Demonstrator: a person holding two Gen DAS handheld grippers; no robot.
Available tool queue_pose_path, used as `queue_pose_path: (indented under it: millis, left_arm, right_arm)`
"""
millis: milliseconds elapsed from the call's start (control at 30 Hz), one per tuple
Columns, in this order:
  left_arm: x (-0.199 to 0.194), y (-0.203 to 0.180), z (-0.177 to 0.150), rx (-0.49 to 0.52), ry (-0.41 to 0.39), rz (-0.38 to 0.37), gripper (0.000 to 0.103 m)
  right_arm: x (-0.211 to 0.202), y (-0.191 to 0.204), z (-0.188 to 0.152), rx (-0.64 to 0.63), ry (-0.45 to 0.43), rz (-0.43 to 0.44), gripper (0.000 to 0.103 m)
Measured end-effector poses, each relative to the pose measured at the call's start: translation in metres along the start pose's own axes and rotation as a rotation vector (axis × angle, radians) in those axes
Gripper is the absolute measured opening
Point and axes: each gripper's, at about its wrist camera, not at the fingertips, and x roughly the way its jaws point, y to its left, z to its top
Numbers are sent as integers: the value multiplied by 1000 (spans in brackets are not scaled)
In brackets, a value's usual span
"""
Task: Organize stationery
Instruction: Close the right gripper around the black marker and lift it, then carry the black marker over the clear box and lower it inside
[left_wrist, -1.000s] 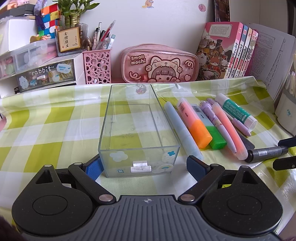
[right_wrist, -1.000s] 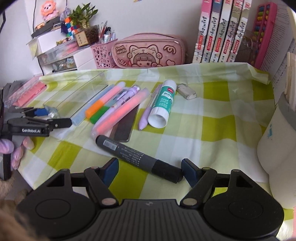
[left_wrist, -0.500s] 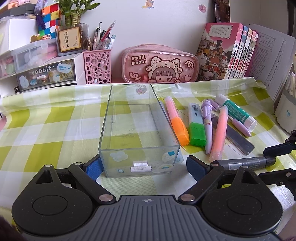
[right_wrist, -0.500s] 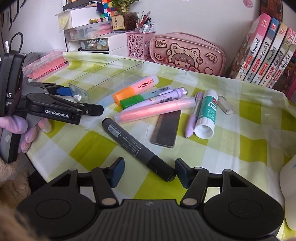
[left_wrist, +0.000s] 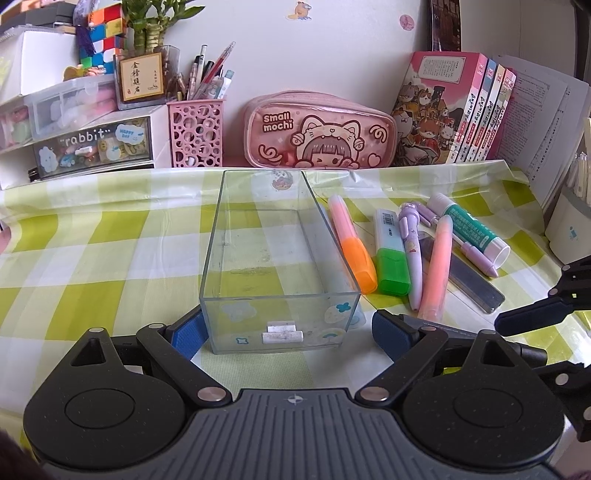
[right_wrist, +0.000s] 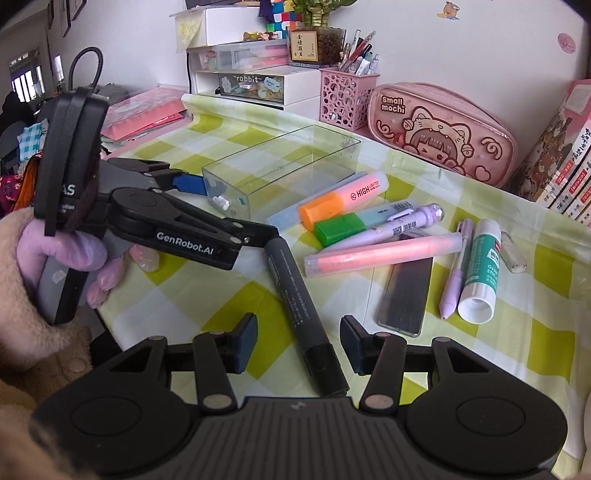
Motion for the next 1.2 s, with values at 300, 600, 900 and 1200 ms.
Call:
queue_pose_path:
  millis: [300,600,900,1200]
  left_arm:
    - [1,-2,0,3,2,4,89]
    - [1,-12,0,86,20,17,83]
    - [3,-9,-1,111,7,-26,79]
    - [1,-5,-1,98,0,-49,78]
  right_arm:
    - [10,1,5,98,-15,-12,33]
    - [-16,-34,8,379,-118,3,33]
    - [-9,-82,17,848,-219,164,33]
    - [18,-75,54,951,-218,285,33]
